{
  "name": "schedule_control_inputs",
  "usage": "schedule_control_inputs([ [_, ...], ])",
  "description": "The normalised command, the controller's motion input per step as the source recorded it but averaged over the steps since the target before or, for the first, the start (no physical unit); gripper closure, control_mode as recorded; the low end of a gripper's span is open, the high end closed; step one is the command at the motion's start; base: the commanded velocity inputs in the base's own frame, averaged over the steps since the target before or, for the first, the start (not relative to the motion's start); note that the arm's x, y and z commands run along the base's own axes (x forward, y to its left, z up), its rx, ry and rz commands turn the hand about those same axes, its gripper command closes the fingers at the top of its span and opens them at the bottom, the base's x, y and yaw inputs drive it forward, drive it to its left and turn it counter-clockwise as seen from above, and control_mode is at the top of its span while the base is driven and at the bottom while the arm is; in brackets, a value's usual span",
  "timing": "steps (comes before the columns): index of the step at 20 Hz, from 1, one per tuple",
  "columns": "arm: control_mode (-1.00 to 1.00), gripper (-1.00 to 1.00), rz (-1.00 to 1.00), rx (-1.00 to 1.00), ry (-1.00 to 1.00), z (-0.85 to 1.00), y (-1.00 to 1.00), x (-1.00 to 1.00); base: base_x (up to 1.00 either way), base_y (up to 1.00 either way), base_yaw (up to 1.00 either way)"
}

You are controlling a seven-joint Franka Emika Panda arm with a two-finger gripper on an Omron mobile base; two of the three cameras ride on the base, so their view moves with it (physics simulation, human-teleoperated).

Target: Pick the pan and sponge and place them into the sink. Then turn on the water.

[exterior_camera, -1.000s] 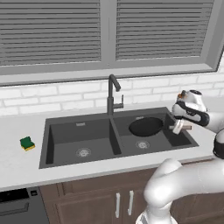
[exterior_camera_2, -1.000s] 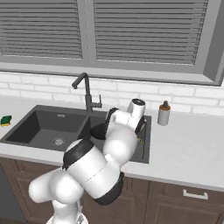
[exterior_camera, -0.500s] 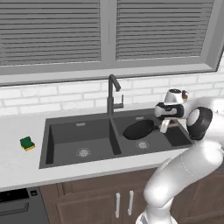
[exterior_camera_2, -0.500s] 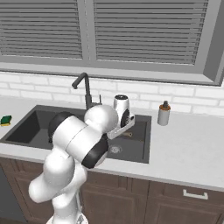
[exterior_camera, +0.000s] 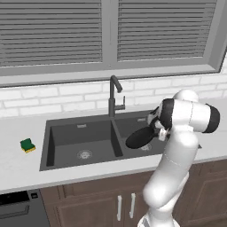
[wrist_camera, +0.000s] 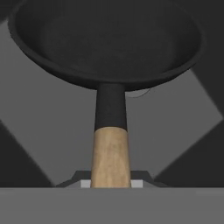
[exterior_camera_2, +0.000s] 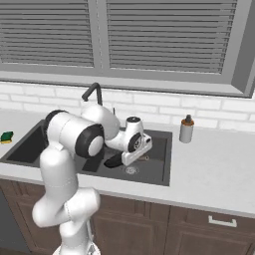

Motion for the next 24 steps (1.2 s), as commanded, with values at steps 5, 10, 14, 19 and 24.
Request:
schedule_control_inputs([
  [5,-1.0,1.0,0.0,-0.07,0.0,-0.42,0.09,0.24,0.0,0.0,0.0],
  [10,-1.0,1.0,0.0,-0.06,0.0,-0.42,0.09,0.26,0.0,0.0,0.0],
  [14,-1.0,1.0,0.0,-0.05,0.0,-0.41,0.09,0.29,0.0,0.0,0.0],
  [19,-1.0,-1.0,0.02,-0.03,0.0,-0.09,0.13,0.16,0.0,0.0,0.0],
  [24,-1.0,-1.0,0.05,0.0,-0.09,0.46,0.01,-0.02,0.0,0.0,0.0],
])
